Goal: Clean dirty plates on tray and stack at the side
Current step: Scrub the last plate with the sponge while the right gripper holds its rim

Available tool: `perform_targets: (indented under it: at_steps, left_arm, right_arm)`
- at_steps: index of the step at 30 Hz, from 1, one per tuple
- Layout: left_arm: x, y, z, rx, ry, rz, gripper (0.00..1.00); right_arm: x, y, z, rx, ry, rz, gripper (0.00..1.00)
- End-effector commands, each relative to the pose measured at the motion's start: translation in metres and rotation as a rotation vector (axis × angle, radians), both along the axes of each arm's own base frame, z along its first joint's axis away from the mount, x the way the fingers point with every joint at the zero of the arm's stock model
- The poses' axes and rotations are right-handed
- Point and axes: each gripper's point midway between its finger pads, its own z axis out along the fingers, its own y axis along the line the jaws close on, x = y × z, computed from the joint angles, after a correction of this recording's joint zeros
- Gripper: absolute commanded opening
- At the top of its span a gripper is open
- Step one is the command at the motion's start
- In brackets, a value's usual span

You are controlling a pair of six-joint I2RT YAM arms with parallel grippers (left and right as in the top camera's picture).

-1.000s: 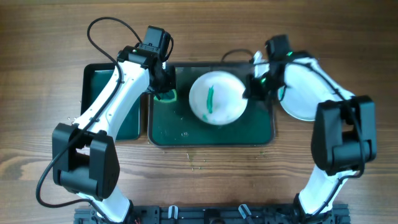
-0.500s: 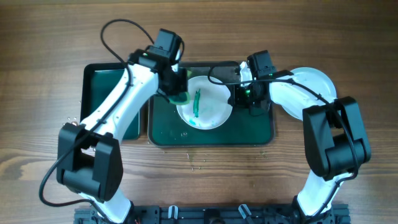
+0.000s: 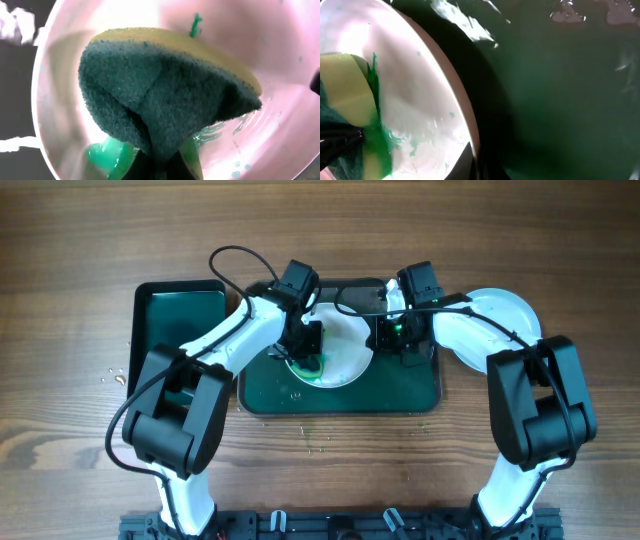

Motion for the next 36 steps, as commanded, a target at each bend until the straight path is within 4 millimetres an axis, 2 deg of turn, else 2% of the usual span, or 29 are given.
perform_targets:
  at_steps: [1,6,11,14,17,21,23,25,29,32,34,36]
  left_arm:
    - [-0.018,-0.010,-0.023,-0.043,0.107,0.003,0.04]
    - [-0.032,-0.066,0.002,-0.365,0.147,-0.162,0.04]
    - [-0.019,-0.070,0.004,-0.382,0.096,-0.152,0.04]
    - [0.000,-0.043,-0.012,-0.214,0.036,-0.046,0.04]
    - [0.026,0.004,-0.024,0.055,-0.086,0.071,0.04]
    - [0.049,0.050,-0.017,0.316,-0.218,0.126,0.04]
    - [0.054,0.062,-0.009,0.393,-0.244,0.140,0.04]
    - [0.055,0.066,-0.005,0.417,-0.245,0.141,0.04]
    - [0.046,0.054,-0.005,0.356,-0.188,0.123,0.04]
    - [0.029,0.028,-0.010,0.212,-0.094,0.062,0.04]
    - [0.015,0.000,-0.009,0.059,-0.028,-0.032,0.04]
    - [0.006,-0.019,-0.005,-0.046,0.005,-0.103,0.04]
  right_arm:
    - [-0.017,-0.012,-0.020,-0.075,0.061,-0.013,0.04]
    - [-0.018,-0.010,-0.020,-0.078,0.059,-0.005,0.04]
    - [-0.021,-0.005,-0.020,-0.081,0.058,0.010,0.04]
    - [-0.021,-0.004,-0.020,-0.080,0.056,0.013,0.04]
    - [-0.021,-0.004,-0.020,-0.080,0.056,0.013,0.04]
    - [-0.024,-0.005,-0.021,-0.083,0.066,0.013,0.04]
    - [-0.026,-0.005,-0.021,-0.086,0.075,0.014,0.04]
    - [-0.028,-0.005,-0.022,-0.089,0.084,0.019,0.04]
    - [-0.037,0.000,-0.023,-0.098,0.094,0.058,0.04]
    - [-0.044,0.007,-0.023,-0.104,0.105,0.086,0.04]
    - [-0.047,0.012,-0.023,-0.104,0.103,0.099,0.04]
    - [-0.048,0.016,-0.023,-0.103,0.098,0.111,0.04]
